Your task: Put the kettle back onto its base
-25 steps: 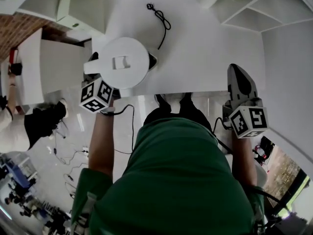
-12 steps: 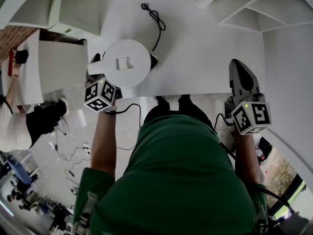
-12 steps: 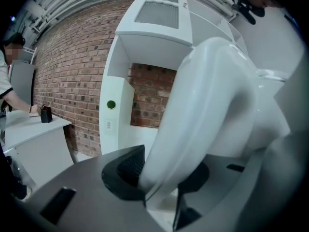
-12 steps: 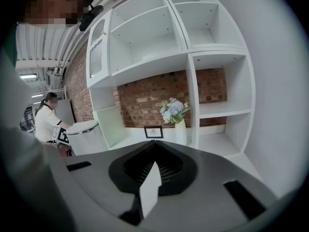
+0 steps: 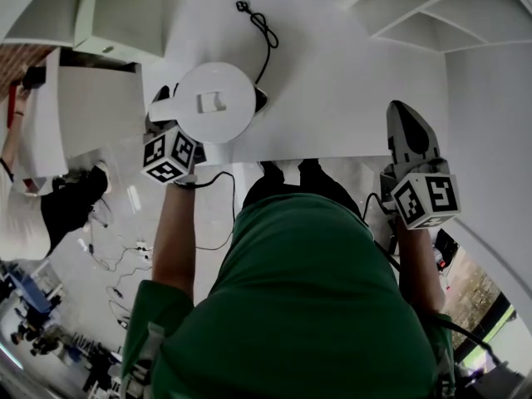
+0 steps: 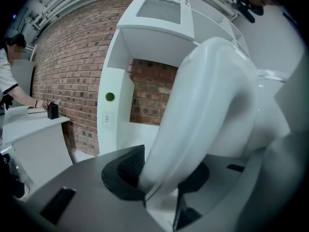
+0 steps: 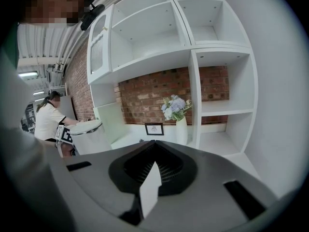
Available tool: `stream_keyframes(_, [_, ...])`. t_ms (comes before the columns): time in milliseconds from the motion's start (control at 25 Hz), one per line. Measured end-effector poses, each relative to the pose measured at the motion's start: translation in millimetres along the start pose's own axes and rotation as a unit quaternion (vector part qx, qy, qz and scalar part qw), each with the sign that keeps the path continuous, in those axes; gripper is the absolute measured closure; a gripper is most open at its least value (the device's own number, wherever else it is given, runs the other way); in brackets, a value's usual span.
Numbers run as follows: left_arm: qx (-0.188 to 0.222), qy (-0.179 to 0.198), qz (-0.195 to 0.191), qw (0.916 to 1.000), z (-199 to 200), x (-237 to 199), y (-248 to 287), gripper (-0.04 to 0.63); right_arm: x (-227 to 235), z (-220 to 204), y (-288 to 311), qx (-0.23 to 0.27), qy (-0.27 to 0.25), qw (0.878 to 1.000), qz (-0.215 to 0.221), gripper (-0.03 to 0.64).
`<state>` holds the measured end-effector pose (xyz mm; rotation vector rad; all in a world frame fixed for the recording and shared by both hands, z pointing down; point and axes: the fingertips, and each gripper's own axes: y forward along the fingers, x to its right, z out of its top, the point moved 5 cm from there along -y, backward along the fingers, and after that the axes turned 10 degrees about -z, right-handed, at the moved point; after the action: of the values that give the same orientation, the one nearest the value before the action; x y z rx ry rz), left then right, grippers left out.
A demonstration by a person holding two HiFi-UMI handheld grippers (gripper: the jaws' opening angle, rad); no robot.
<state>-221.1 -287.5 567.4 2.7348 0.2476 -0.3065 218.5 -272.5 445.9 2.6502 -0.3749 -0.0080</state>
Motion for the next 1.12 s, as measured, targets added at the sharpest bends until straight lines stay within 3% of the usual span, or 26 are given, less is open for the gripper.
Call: stream_keyframes(1120, [-0.022,0.002,-0.010,0.9997,-21.8,-4.3,15.1,0.453,-2.8,-11.0,2.5,-0.016,0.007,1.000,-0.002,0.595])
